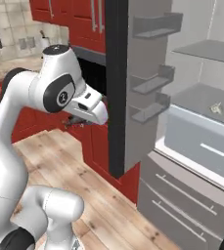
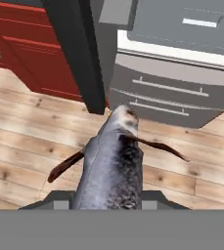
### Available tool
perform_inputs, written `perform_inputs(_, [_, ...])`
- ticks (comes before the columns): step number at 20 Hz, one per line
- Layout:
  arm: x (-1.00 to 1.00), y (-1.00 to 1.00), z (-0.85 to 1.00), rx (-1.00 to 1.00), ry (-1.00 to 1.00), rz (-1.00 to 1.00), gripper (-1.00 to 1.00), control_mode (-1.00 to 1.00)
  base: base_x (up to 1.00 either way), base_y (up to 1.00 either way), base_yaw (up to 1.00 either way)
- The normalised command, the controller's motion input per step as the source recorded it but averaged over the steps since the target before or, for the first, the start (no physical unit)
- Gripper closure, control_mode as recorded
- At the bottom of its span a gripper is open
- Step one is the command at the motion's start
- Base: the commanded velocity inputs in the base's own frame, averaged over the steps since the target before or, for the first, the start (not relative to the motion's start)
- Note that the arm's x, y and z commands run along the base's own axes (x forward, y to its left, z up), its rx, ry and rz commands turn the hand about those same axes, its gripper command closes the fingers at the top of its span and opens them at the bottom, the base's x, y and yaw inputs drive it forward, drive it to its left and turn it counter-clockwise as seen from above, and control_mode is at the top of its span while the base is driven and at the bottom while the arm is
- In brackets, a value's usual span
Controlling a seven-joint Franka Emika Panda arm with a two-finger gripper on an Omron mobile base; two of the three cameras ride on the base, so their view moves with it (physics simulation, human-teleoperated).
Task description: Take the cheese, fish, and garlic from the fridge and place them on the plate on the dining counter to create an appetizer plate.
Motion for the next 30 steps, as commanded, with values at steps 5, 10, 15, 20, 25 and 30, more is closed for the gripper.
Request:
perform_inputs(5, [0.0,0.0,0.0,0.0,0.0,0.0,1.0,1.0,-0.7,0.05,0.94])
perform_inputs(10, [0.0,0.0,0.0,0.0,0.0,0.0,1.0,1.0,-0.69,0.13,0.91])
perform_inputs(15, [0.0,0.0,0.0,0.0,0.0,0.0,1.0,1.0,-0.6,0.17,0.88])
perform_inputs(20, [0.0,0.0,0.0,0.0,0.0,0.0,1.0,1.0,-0.5,0.21,0.82])
perform_inputs(25, [0.0,0.0,0.0,0.0,0.0,0.0,1.0,1.0,-0.48,0.2,0.78])
perform_inputs(30, [0.0,0.0,0.0,0.0,0.0,0.0,1.0,1.0,-0.44,0.19,0.76])
